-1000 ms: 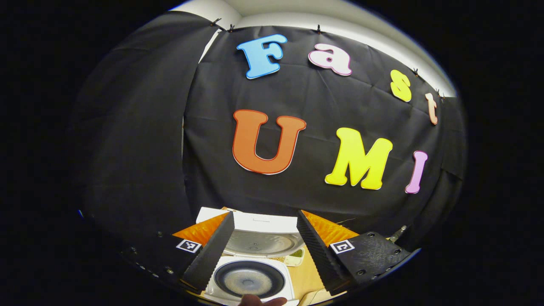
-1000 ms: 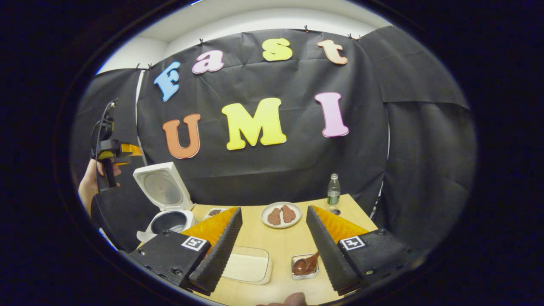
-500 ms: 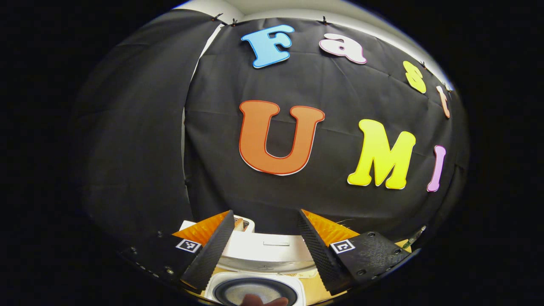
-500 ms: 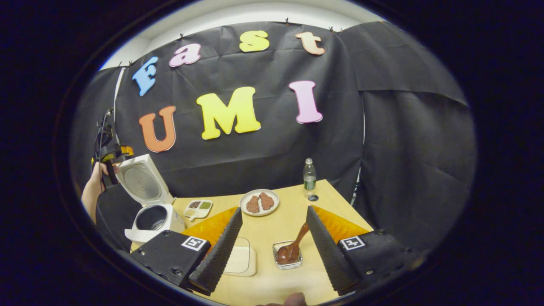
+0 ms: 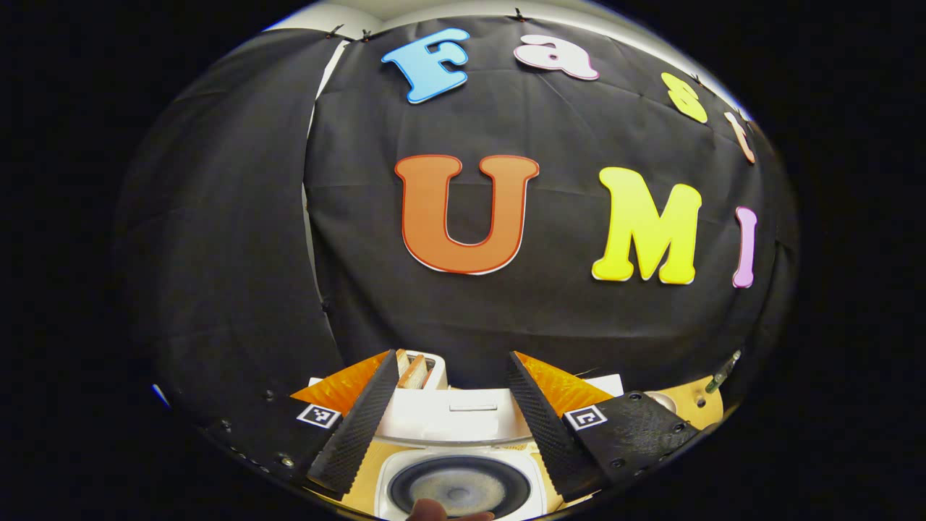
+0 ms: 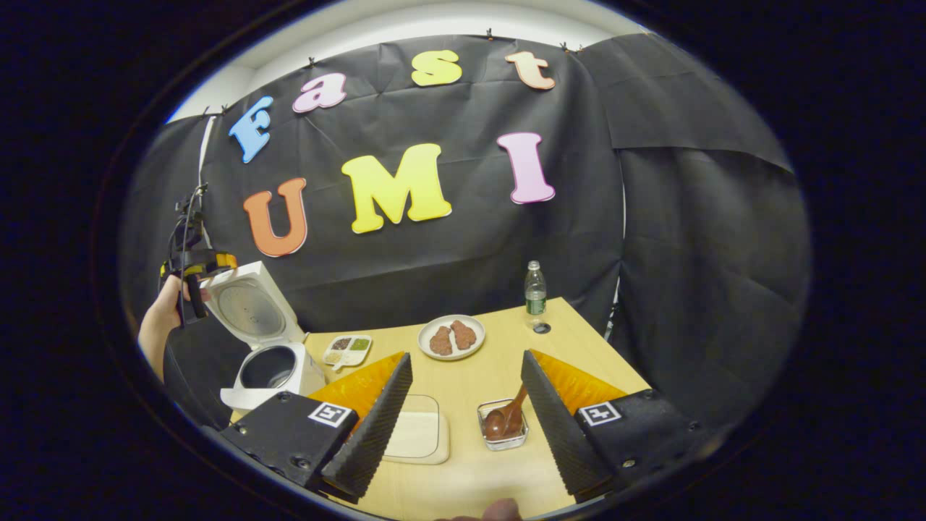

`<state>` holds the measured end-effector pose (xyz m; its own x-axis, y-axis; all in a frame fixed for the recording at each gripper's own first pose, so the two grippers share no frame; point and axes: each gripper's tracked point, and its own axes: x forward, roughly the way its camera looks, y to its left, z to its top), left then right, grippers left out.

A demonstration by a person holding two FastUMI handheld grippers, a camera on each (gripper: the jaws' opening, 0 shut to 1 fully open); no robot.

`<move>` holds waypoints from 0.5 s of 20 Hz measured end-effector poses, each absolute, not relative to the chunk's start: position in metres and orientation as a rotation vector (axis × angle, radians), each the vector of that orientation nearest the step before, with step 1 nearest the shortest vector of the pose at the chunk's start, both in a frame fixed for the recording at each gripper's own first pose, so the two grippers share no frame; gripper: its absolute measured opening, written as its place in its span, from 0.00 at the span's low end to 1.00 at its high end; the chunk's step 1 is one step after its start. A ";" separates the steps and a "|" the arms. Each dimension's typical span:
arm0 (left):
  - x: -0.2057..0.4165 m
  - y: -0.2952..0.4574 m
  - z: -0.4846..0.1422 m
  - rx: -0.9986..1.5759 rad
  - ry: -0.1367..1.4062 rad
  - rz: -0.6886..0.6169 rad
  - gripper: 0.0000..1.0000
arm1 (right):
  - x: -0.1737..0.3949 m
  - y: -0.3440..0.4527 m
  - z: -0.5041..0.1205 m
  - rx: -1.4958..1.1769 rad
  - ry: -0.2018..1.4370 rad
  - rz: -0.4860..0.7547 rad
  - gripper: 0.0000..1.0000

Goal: Close the left gripper, press the button to open the rice cooker; take a wooden spoon from the chopstick holder with the right hand, scoop a spoonful of rice and pour it into the rice cooker, then put the wooden spoon back into the chopstick holder.

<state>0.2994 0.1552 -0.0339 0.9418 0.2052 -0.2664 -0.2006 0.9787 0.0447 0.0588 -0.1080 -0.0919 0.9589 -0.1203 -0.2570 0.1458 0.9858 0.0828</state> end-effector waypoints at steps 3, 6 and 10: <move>0.269 0.148 -0.042 -0.013 0.333 0.192 0.97 | 0.051 -0.098 -0.093 0.117 0.258 -0.107 0.99; 0.235 0.140 -0.059 -0.030 0.381 0.176 0.96 | 0.045 -0.090 -0.096 0.100 0.264 -0.074 0.99; 0.188 0.127 -0.100 -0.085 0.459 0.169 0.96 | 0.037 -0.077 -0.100 0.081 0.283 -0.020 0.99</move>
<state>0.1883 0.1266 -0.1002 0.8829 0.1425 -0.4475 -0.1809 0.9825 -0.0441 0.0374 -0.0768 -0.1004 0.9600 -0.0083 -0.2800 0.0310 0.9966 0.0765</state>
